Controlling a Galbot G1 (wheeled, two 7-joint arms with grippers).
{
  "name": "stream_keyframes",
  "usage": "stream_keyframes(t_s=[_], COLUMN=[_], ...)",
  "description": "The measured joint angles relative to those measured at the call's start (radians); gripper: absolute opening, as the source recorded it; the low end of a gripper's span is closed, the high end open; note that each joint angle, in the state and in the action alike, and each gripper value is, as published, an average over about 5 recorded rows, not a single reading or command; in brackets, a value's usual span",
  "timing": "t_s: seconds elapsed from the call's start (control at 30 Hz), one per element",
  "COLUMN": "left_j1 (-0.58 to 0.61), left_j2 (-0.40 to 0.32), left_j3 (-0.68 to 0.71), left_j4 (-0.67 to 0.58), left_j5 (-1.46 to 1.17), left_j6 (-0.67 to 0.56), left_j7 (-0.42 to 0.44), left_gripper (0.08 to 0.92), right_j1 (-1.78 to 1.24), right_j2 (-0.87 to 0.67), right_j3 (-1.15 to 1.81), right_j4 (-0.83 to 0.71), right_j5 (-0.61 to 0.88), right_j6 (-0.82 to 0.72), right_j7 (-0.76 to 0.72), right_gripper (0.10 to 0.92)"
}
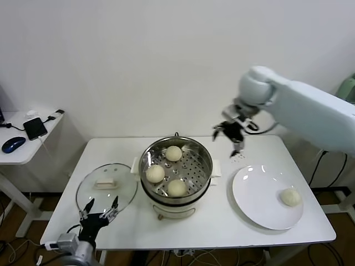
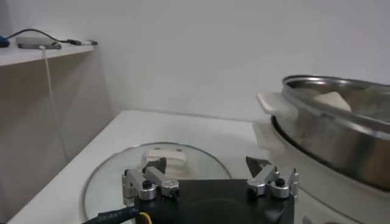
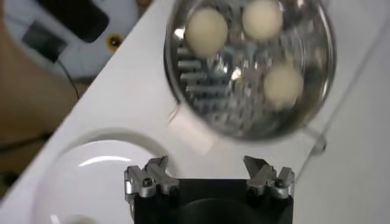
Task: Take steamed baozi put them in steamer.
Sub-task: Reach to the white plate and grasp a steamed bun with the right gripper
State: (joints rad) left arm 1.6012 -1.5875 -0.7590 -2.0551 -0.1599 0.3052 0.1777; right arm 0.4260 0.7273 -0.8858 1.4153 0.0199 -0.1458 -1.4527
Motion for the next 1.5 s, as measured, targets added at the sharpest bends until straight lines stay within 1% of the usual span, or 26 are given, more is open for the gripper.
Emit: stream_keyframes(t_s=[0.2, 0.57, 0.97, 1.5], left_j1=[0.011, 0.044, 0.050, 0.032], left_j2=[0.001, 0.011, 0.023, 0.026], left_j3=[0.013, 0.000, -0.022, -0.054], left_j4=[0.001, -0.024, -0.004, 0.008], left_j5=[-0.011, -0.033, -0.033, -0.048], left_j6=[0.002, 0.012, 0.013, 0.029], left_j7=[0.004, 0.013, 0.018, 0.025], left_gripper=[0.823, 0.823, 0.823, 0.823], right_j1=[-0.170, -0.496, -0.665, -0.738], right_j2=[-0.111, -0.159, -0.132, -0.063], right_j3=[0.146, 0.402, 0.567, 0.628], right_j4=[-0.034, -0.166, -0.281, -0.362], right_j5=[-0.084, -0.234, -0.349, -0.472], right_j6=[-0.016, 0.095, 0.178, 0.199], right_j7=[0.008, 0.020, 0.075, 0.103], right_gripper=[0.823, 0.823, 0.823, 0.823])
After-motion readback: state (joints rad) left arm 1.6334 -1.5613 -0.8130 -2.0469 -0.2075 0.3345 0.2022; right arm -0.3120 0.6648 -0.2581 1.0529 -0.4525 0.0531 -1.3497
